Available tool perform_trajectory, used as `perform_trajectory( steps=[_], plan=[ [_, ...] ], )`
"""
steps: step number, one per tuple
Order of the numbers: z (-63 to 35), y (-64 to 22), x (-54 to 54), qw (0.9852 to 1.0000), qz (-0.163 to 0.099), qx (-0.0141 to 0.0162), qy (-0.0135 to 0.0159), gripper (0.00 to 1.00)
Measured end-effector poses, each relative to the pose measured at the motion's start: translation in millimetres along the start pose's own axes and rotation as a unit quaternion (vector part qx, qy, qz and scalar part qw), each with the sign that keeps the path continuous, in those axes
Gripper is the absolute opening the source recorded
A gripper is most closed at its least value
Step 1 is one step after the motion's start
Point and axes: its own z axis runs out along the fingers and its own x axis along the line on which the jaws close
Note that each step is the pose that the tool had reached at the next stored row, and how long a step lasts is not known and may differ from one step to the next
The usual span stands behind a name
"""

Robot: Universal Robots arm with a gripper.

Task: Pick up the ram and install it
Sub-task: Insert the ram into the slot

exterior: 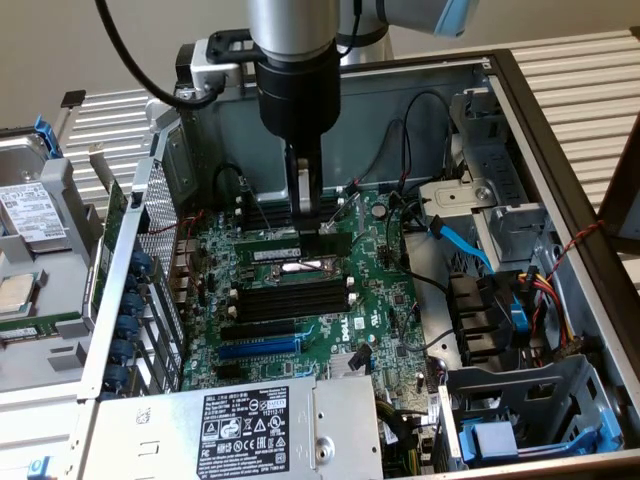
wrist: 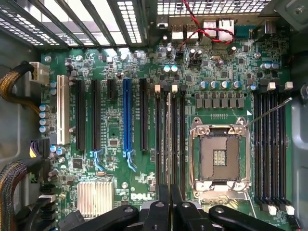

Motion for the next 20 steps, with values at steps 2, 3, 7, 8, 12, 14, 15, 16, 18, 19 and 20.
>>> perform_trajectory(
  steps=[2,3,7,8,12,14,15,16,18,19,20],
  plan=[
    [3.1,1.2,0.0,1.0,0.0,0.0016,-0.0001,0.13],
    [4.3,1.9,0.0,1.0,0.0,0.0025,-0.0002,0.13],
    [8.3,4.5,0.1,1.0,0.0,0.0054,-0.0003,0.13],
    [8.8,5.7,0.2,1.0,0.0,0.006,-0.0004,0.13],
    [9.4,6.9,1.6,1.0,-0.001,0.0067,-0.0004,0.13],
    [9.6,6.8,2.9,1.0,-0.005,0.0068,-0.0004,0.13],
    [9.7,6.8,3.5,0.9999,-0.008,0.0069,-0.0004,0.13],
    [9.9,6.8,3.8,0.9999,-0.01,0.0069,-0.0003,0.13],
    [10.6,6.8,4.2,0.9999,-0.013,0.007,-0.0005,0.13],
    [11.3,6.8,4.2,0.9999,-0.013,0.007,-0.0004,0.13],
    [11.9,6.7,4.2,0.9999,-0.013,0.007,-0.0004,0.13]
  ],
)
